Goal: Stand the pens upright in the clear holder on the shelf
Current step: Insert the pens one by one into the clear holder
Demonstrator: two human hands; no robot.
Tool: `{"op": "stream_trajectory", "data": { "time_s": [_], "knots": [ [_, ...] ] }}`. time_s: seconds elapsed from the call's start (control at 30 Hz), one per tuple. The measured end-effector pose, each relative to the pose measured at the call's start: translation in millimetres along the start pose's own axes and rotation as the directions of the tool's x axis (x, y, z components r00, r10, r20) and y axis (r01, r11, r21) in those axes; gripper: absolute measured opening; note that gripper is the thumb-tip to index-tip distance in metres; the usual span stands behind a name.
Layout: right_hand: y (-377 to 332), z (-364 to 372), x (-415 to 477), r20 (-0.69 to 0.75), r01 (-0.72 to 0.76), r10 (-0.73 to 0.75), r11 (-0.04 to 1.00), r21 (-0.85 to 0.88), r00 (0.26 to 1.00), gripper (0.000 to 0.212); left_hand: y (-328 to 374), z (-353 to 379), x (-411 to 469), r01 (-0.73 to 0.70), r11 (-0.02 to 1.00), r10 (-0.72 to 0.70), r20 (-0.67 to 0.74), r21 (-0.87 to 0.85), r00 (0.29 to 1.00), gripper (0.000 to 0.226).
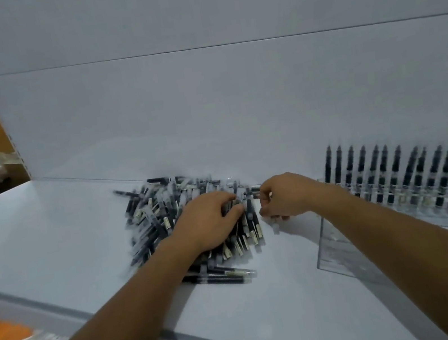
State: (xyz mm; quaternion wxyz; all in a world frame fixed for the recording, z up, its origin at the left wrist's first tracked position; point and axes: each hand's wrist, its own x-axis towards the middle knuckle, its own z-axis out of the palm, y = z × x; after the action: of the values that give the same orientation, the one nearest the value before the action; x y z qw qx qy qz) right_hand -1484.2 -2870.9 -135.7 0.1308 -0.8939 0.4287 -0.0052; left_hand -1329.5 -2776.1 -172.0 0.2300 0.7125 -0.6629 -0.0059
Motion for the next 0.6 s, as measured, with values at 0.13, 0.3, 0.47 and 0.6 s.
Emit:
{"op": "stream_trajectory", "data": {
  "time_s": [0.13,0.3,0.47,0.6],
  "knots": [
    [-3.3,-11.5,-9.5,-0.158,0.028,-0.007,0.990,0.136,0.987,0.008,-3.0,-13.6,2.9,0.035,0.994,-0.039,-0.040,-0.104,0.998,0.042],
    [-27.3,-7.5,-20.0,-0.285,0.077,0.048,0.909,0.410,0.957,0.013,-26.6,-43.5,-10.6,0.145,0.973,-0.181,-0.202,-0.181,0.962,0.041],
    [-54.4,14.6,-34.1,-0.269,0.127,0.051,0.786,0.605,0.962,0.025,-60.0,-60.8,-55.9,0.347,0.905,-0.414,-0.320,-0.247,0.852,0.024],
    [-65.0,42.8,-40.6,-0.324,0.192,0.033,0.745,0.639,0.945,0.034,-76.9,-63.7,-84.6,0.477,0.861,-0.506,-0.212,-0.177,0.836,0.026]
  ]
}}
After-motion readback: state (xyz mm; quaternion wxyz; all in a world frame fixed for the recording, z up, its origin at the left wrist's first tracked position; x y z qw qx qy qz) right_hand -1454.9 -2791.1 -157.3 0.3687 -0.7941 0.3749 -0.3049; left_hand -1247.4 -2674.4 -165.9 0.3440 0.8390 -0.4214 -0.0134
